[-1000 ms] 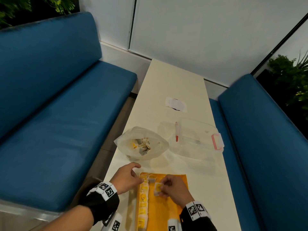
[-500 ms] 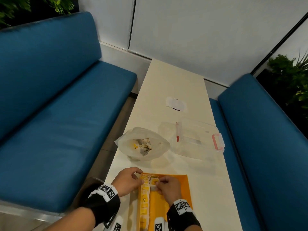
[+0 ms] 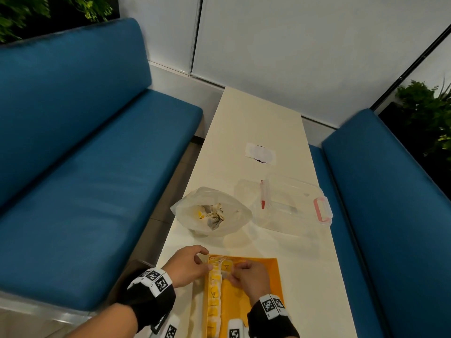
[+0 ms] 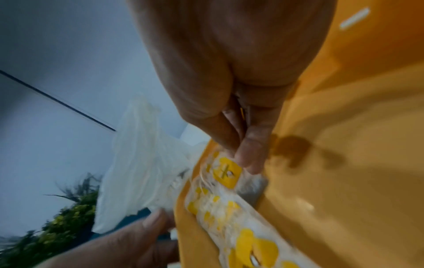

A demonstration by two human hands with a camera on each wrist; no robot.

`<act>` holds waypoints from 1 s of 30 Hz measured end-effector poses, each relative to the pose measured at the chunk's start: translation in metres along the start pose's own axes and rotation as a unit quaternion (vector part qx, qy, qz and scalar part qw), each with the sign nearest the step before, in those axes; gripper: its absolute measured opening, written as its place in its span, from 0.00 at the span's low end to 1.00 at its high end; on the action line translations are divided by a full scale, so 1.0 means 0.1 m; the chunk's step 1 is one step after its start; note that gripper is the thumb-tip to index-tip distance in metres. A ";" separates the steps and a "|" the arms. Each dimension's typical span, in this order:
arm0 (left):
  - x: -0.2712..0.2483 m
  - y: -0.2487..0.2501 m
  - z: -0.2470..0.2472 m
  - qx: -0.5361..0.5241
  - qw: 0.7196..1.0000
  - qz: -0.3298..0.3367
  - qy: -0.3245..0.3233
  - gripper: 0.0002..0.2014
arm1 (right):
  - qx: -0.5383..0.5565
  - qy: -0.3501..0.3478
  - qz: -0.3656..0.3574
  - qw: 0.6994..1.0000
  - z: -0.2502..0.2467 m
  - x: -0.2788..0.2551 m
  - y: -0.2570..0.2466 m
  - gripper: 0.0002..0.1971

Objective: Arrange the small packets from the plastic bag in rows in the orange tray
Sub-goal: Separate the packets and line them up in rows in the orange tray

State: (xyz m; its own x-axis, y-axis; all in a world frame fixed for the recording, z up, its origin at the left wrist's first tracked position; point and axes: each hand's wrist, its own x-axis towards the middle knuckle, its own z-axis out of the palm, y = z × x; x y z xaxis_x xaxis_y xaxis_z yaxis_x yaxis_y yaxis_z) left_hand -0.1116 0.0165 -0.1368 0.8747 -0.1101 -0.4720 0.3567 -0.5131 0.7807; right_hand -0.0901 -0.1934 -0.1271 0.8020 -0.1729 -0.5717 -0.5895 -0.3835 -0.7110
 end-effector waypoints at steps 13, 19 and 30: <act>0.19 0.99 -0.86 0.269 0.956 0.100 0.064 0.16 | -0.126 0.059 -0.214 0.967 -0.04 0.04 -1.24 0.11; 0.33 0.80 -0.93 0.302 0.937 0.130 0.119 0.50 | -0.125 0.085 -0.288 0.946 -0.10 0.00 -1.36 0.05; 0.91 1.13 -0.61 0.462 0.863 0.203 -0.037 0.19 | -0.161 0.014 -0.272 0.949 -0.15 0.04 -1.27 0.04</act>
State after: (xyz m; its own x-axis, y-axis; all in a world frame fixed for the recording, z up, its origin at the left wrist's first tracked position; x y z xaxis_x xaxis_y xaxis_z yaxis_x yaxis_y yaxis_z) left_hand 0.0285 0.0004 -0.0663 0.8307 -0.4761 -0.2885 -0.4169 -0.8755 0.2445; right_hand -0.0107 -0.1592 -0.0329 0.9838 0.1079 -0.1429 -0.0319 -0.6793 -0.7332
